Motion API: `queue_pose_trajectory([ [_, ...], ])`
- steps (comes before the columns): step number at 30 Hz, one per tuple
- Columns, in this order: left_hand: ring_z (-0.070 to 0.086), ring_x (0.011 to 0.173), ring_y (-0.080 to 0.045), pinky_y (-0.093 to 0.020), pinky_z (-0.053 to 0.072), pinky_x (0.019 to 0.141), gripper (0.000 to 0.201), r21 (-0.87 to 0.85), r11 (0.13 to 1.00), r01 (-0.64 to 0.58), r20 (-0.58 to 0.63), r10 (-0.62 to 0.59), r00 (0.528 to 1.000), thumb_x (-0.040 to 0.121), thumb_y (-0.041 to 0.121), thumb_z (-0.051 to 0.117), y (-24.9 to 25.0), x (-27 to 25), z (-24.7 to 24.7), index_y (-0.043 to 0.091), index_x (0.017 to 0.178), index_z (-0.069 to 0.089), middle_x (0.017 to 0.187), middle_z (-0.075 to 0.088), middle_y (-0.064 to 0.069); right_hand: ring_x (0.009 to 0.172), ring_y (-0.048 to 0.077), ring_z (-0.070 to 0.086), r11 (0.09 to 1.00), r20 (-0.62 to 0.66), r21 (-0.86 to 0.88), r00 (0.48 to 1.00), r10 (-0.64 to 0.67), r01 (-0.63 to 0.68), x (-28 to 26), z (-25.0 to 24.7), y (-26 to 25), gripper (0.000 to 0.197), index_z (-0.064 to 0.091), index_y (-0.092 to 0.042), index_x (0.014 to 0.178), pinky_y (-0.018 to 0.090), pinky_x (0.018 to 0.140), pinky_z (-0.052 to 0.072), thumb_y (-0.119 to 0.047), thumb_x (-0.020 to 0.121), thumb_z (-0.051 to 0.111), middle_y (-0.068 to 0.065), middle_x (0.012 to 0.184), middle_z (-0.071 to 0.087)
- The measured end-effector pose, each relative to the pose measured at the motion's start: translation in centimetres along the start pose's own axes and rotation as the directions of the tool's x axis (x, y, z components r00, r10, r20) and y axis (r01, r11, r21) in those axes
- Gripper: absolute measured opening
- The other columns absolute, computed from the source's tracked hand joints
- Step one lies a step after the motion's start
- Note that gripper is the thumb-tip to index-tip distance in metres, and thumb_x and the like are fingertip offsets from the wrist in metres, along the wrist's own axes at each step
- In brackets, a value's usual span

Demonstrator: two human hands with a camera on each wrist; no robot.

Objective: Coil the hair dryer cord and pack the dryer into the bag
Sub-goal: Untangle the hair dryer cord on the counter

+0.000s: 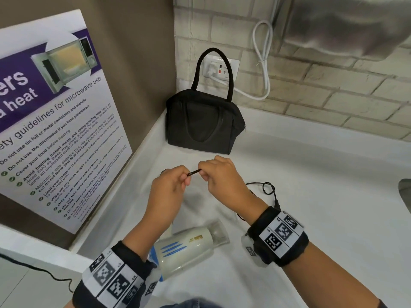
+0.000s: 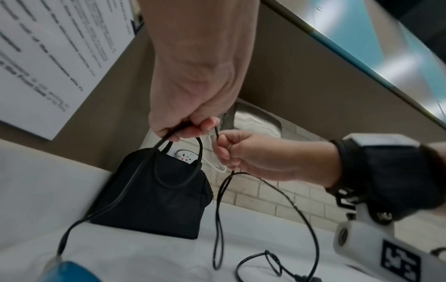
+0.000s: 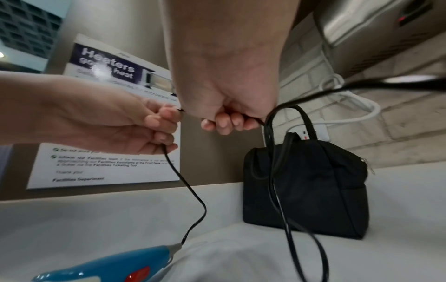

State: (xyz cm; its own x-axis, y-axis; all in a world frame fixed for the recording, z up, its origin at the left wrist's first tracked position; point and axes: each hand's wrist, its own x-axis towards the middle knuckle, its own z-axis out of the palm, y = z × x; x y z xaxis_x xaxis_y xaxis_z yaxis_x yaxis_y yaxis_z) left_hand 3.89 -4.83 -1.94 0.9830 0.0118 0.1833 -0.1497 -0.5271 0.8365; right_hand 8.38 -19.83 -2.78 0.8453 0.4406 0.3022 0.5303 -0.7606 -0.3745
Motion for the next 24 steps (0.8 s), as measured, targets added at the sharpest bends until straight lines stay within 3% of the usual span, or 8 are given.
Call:
queue_pose_trajectory([
  [4, 0.037, 0.056, -0.009, -0.011, 0.035, 0.05, 0.036, -0.159, 0.984, 0.075, -0.013, -0.078, 0.997, 0.093, -0.001, 0.036, -0.3, -0.3, -0.6, 0.012, 0.062, 0.048, 0.06, 0.044, 0.0, 0.062, 0.018, 0.038, 0.999, -0.024, 0.036, 1.0, -0.002, 0.003, 0.5, -0.2, 0.7, 0.019, 0.038, -0.019, 0.064, 0.029, 0.065, 0.034, -0.003, 0.072, 0.032, -0.005, 0.058, 0.043],
  [7, 0.038, 0.06, -0.014, -0.005, 0.037, 0.049, 0.038, -0.316, 0.943, 0.107, -0.018, -0.118, 0.993, 0.093, -0.003, 0.033, -0.7, -0.2, -1.5, 0.011, 0.06, 0.046, 0.065, 0.043, -0.009, 0.06, 0.02, 0.041, 0.999, -0.041, 0.047, 0.999, 0.004, -0.002, 0.9, -0.2, 1.3, 0.023, 0.038, -0.017, 0.062, 0.031, 0.061, 0.036, -0.015, 0.072, 0.018, -0.001, 0.056, 0.043],
  [10, 0.039, 0.064, -0.013, -0.002, 0.038, 0.053, 0.041, -0.399, 0.91, 0.118, -0.02, -0.137, 0.99, 0.091, -0.008, 0.03, -0.8, -0.3, -2.0, 0.013, 0.058, 0.044, 0.068, 0.042, -0.009, 0.058, 0.024, 0.044, 0.997, -0.027, 0.06, 0.999, 0.04, -0.039, 1.2, 0.2, 2.3, 0.02, 0.04, -0.014, 0.061, 0.03, 0.056, 0.034, 0.0, 0.069, 0.029, 0.003, 0.054, 0.044],
  [13, 0.041, 0.063, -0.005, -0.001, 0.037, 0.062, 0.042, -0.435, 0.894, 0.11, -0.038, -0.14, 0.989, 0.088, -0.012, 0.028, -1.1, -0.5, -2.2, 0.013, 0.058, 0.044, 0.062, 0.045, 0.002, 0.059, 0.023, 0.045, 0.995, -0.01, 0.05, 0.996, 0.089, -0.088, 1.1, 0.7, 3.2, 0.017, 0.04, -0.015, 0.062, 0.025, 0.064, 0.03, -0.004, 0.072, 0.032, 0.001, 0.056, 0.044],
  [16, 0.042, 0.061, 0.0, -0.001, 0.037, 0.068, 0.04, -0.454, 0.884, 0.11, -0.054, -0.15, 0.987, 0.084, -0.015, 0.027, -1.7, -0.7, -2.3, 0.013, 0.059, 0.043, 0.058, 0.046, 0.011, 0.061, 0.02, 0.044, 0.992, 0.025, 0.057, 0.993, 0.112, -0.113, 0.9, 1.1, 3.8, 0.022, 0.041, -0.017, 0.065, 0.028, 0.071, 0.032, 0.003, 0.072, 0.036, -0.002, 0.058, 0.044],
  [21, 0.04, 0.065, -0.008, -0.024, 0.034, 0.079, 0.054, -0.51, 0.849, 0.136, -0.049, -0.186, 0.981, 0.077, -0.019, 0.025, -3.9, -0.8, -3.0, 0.026, 0.054, 0.046, 0.054, 0.045, 0.013, 0.059, 0.022, 0.045, 0.98, 0.038, -0.018, 0.979, 0.198, -0.198, 0.7, 2.2, 6.5, 0.023, 0.044, -0.018, 0.063, 0.029, 0.069, 0.036, 0.002, 0.075, 0.043, 0.0, 0.057, 0.047],
  [24, 0.04, 0.071, -0.014, -0.028, 0.032, 0.082, 0.059, -0.521, 0.837, 0.17, -0.032, -0.218, 0.975, 0.079, -0.019, 0.026, -5.1, -1.1, -3.2, 0.029, 0.051, 0.047, 0.054, 0.045, 0.014, 0.058, 0.021, 0.042, 0.969, 0.035, -0.051, 0.97, 0.242, -0.24, 0.5, 2.6, 7.8, 0.026, 0.05, -0.014, 0.062, 0.027, 0.071, 0.031, 0.007, 0.077, 0.049, -0.003, 0.055, 0.043],
])
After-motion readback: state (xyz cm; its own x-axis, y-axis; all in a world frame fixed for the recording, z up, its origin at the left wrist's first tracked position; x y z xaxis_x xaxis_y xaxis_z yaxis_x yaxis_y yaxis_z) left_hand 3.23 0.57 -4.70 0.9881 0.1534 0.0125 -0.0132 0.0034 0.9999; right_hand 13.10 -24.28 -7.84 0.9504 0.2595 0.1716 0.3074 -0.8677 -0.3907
